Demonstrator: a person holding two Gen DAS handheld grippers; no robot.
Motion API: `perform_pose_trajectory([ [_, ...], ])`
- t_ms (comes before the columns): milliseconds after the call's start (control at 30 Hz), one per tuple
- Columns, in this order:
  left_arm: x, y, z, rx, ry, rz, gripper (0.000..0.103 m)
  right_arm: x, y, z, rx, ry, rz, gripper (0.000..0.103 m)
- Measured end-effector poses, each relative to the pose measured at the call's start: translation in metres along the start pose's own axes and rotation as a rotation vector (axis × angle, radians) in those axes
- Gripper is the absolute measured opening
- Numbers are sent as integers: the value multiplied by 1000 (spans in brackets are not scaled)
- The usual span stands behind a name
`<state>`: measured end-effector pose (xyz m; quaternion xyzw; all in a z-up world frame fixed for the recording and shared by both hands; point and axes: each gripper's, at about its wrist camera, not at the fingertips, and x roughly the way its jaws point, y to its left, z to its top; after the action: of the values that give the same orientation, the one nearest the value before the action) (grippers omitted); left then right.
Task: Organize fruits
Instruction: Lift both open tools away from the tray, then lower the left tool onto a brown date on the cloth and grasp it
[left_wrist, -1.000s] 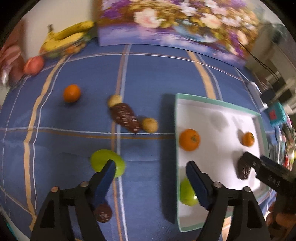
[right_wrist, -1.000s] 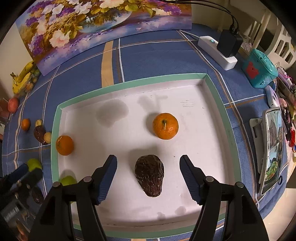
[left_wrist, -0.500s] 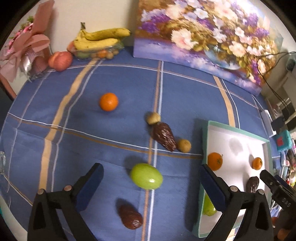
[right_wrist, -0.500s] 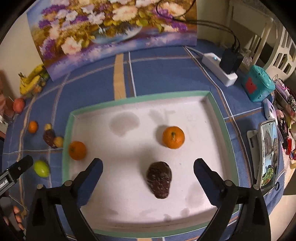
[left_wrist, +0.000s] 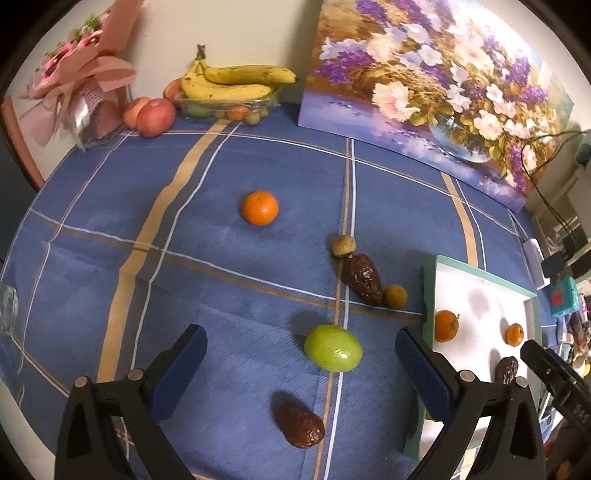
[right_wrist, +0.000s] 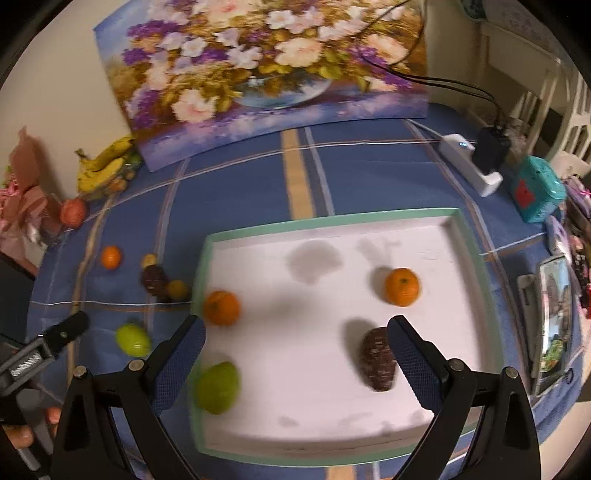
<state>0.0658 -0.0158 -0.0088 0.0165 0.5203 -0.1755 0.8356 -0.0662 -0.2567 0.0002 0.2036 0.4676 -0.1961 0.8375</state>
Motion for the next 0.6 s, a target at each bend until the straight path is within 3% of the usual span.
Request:
perform_pose_trajectory([
  [267,-4,11,-10,-27,16,-14,103,-2,28,-6,-63,7,27,99],
  [600,22,15,-36,0,154,7,103,14,40,-25,-115,84,-4,99],
])
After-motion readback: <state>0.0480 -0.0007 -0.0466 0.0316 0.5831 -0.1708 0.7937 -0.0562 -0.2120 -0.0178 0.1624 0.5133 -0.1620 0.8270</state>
